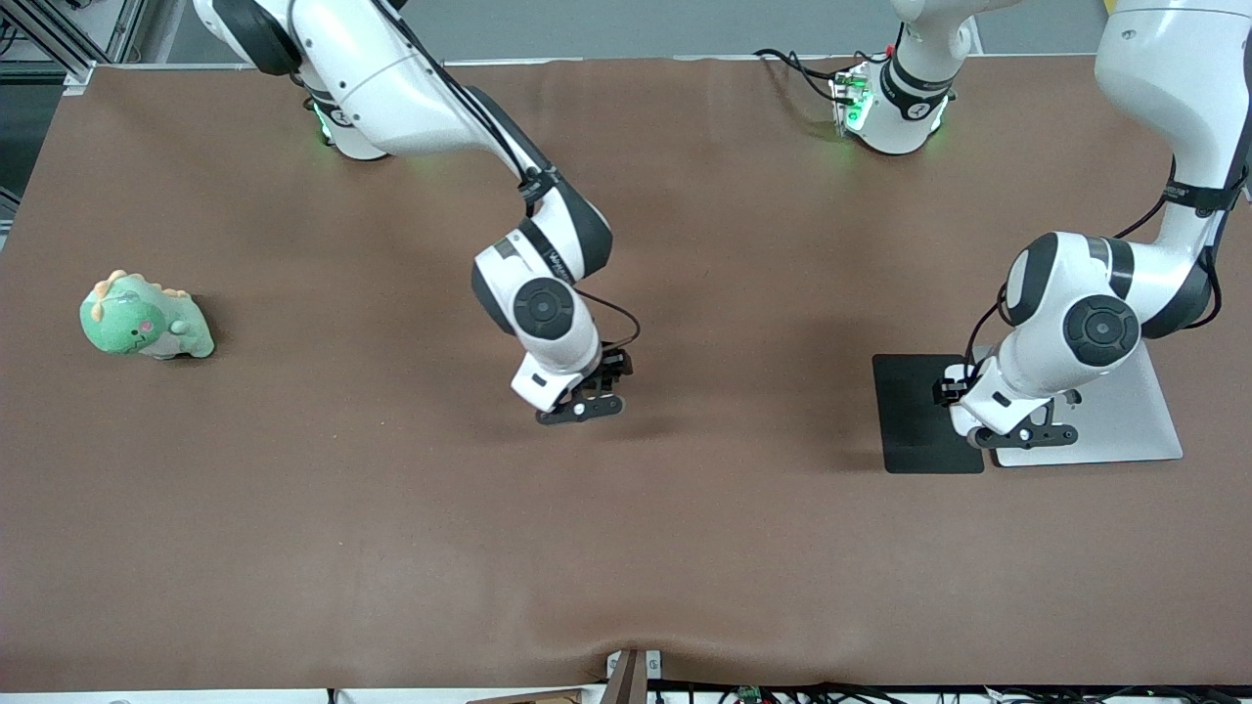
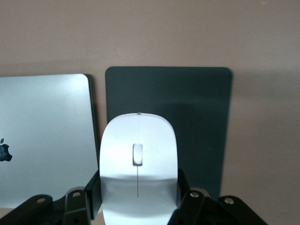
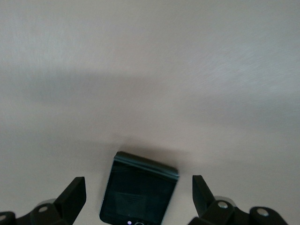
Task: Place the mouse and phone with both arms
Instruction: 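Carry the mouse with the left gripper toward the mouse pad, then lower the mouse onto the pad and open the left gripper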
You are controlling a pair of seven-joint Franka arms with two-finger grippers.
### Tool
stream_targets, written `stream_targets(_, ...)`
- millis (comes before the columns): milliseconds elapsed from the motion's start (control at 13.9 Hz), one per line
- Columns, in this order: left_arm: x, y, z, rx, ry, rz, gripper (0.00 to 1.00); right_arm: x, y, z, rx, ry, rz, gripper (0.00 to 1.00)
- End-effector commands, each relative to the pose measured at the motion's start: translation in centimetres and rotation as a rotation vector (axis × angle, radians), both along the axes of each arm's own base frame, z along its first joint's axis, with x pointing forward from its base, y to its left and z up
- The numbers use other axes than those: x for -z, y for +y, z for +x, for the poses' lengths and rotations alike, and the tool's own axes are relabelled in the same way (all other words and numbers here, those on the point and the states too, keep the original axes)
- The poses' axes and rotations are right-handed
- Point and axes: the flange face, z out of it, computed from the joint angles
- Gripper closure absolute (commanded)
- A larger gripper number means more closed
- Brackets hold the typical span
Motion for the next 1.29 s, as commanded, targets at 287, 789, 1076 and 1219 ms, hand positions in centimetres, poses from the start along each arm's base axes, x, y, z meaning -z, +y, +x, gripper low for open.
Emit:
stream_targets(287,4.2,-1.1,-1.3,0.059,-0.048,-0.063,0.49,2.6,0.2,0.1,0.007,0.011,-0.028,0.0)
stream_targets(789,6.1,-0.5,0.4,0.149,-0.057,-0.096,0.45,4.0,0.4,-0.3,0.132,0.03,-0.024,0.0)
stream_targets(1076,6.7,-0.5,0.3,0.147,-0.048,-0.099,0.42,4.4,1.1,-1.0,0.169,0.035,-0.03,0.0)
stream_targets(1219,7.2,-0.5,0.2,0.15,-0.041,-0.103,0.4,4.7,1.2,-1.4,0.169,0.041,-0.036,0.0)
